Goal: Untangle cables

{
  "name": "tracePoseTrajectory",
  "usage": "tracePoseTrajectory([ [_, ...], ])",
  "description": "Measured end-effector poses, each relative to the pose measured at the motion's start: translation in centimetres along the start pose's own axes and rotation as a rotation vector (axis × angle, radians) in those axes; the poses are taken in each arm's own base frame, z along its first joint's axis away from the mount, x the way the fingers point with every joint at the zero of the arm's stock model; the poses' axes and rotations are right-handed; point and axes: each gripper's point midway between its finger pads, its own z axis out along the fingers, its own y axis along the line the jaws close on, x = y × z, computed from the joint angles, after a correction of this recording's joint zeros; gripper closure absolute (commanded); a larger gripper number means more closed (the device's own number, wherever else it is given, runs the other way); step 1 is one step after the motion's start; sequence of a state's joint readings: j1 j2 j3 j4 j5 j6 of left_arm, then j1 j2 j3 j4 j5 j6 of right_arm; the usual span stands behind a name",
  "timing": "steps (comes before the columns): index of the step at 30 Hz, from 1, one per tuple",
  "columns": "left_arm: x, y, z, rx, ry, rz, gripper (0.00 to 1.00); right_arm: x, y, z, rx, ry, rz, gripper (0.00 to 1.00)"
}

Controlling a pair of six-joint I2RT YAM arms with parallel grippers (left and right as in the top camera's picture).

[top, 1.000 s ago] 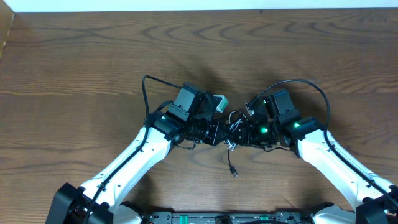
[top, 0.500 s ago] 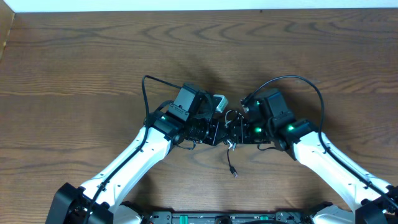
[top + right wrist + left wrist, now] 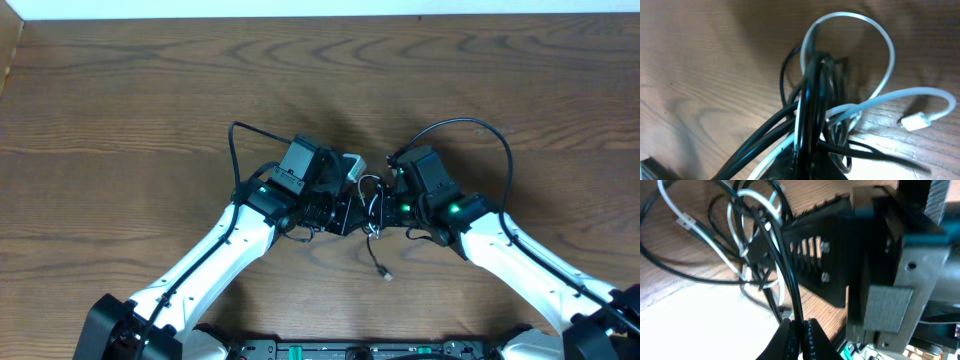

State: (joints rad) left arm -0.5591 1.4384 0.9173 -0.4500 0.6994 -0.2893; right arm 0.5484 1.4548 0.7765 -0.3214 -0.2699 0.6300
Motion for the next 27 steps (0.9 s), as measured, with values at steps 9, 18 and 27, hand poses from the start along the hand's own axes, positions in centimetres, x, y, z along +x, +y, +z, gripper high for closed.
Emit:
tracePoseTrajectory([
  [9,2.6,5.9,-1.1,-0.330,0.059,-0.092,0.93,0.4,-1.6,-0.2,0.050,0.023,0.032,0.99],
  [18,2.6,10.4,-3.6,-0.539,0.029,-0.157,0.93,-4.0,-9.2,-5.9,0.147,-0.122,0.216,0.99],
  [27,1.0,12.0,-7.6,-0.599,-0.095,-0.188,0.92,-4.2,-18.3,-10.7,0.401,-0.209,0.381,0.99],
])
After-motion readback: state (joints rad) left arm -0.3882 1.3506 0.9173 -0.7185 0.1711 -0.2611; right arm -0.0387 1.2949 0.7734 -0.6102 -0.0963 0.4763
